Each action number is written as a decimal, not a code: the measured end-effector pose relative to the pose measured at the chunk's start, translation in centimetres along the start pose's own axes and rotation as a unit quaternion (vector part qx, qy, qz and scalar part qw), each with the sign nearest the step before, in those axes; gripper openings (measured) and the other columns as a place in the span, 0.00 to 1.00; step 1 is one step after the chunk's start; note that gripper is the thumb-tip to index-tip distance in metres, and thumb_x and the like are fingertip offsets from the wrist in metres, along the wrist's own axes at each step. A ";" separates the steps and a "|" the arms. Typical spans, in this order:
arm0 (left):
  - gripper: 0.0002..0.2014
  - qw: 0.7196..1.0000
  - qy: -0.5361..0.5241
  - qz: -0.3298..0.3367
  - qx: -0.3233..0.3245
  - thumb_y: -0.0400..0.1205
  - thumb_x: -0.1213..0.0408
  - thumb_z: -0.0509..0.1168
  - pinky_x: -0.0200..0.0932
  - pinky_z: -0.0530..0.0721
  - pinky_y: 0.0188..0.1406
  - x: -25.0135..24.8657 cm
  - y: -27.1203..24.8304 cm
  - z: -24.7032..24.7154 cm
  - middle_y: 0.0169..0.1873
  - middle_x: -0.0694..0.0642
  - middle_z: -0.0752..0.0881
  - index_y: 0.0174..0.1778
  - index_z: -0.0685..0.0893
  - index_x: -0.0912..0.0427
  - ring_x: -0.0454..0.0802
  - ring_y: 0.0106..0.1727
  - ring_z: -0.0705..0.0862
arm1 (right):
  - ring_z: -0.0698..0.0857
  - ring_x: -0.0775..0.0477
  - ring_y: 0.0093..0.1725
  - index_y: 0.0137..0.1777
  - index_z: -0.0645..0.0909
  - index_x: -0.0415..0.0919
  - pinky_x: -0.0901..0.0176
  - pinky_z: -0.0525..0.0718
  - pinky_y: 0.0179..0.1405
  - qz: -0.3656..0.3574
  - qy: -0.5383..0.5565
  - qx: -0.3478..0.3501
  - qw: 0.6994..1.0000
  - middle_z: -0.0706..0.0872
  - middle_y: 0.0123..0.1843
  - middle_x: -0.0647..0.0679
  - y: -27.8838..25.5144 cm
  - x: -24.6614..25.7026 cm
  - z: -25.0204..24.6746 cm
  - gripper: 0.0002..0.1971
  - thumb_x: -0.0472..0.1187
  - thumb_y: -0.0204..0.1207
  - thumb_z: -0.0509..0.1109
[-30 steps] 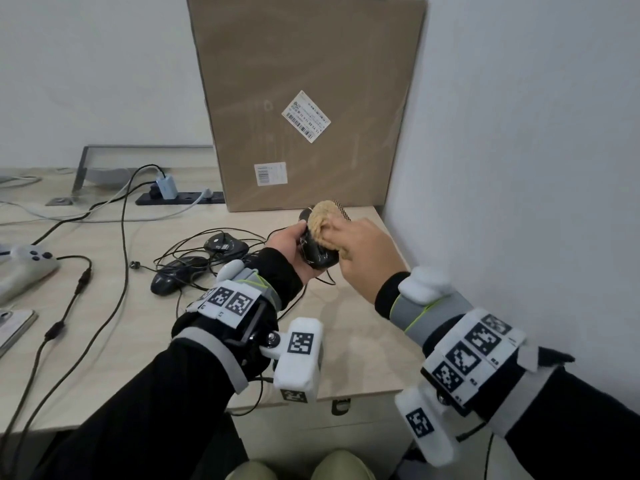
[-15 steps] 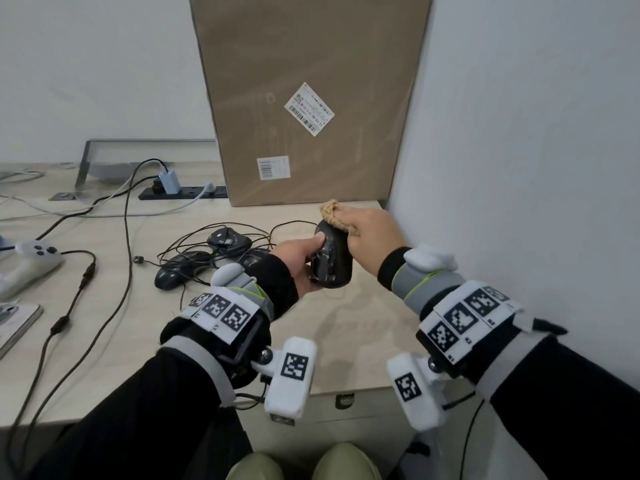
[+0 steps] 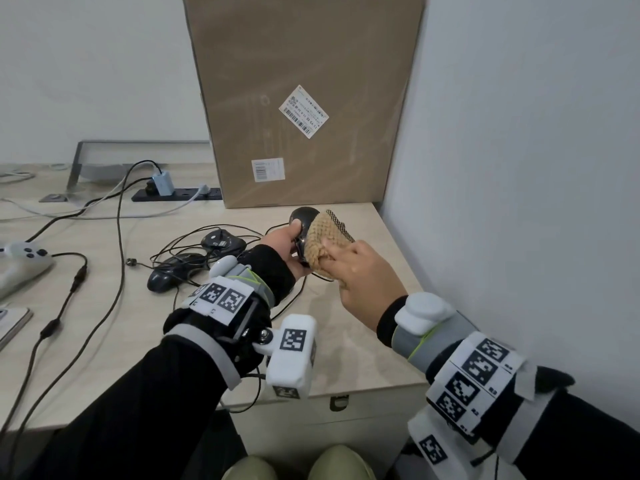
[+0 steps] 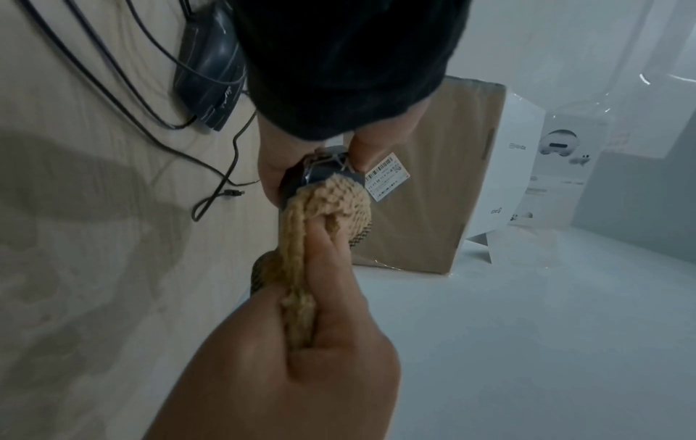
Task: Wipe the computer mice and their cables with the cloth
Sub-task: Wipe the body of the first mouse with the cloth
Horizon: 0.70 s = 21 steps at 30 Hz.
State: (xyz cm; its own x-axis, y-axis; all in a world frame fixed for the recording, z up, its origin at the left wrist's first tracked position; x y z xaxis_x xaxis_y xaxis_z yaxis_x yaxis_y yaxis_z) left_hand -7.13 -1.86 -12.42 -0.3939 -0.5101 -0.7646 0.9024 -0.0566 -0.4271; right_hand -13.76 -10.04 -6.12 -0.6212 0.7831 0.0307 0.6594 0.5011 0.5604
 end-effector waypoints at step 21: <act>0.13 0.999 0.028 -0.021 0.024 0.88 0.60 0.54 0.57 0.76 0.55 1.3 -2.0 0.6 0.42 0.62 0.82 0.60 0.76 0.65 0.60 0.56 0.82 | 0.83 0.32 0.47 0.63 0.82 0.37 0.50 0.82 0.48 0.118 0.063 -0.011 0.991 0.80 0.70 0.41 0.6 -3.1 0.0 0.30 0.30 0.63 0.49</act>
State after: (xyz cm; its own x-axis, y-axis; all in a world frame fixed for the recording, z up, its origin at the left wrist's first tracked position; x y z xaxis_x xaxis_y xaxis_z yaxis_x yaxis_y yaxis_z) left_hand -9.31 -2.95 -12.32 -0.4397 -0.4573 -0.7730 0.8917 -0.1190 -0.4368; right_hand -11.46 -12.17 -5.92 -0.4996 0.8243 0.2663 0.7846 0.3003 0.5423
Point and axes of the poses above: each hand's wrist, its own y-axis towards the middle knuckle, its own z-axis out of the palm, x = y × z, the point moved 10 cm from there along y, towards the middle knuckle
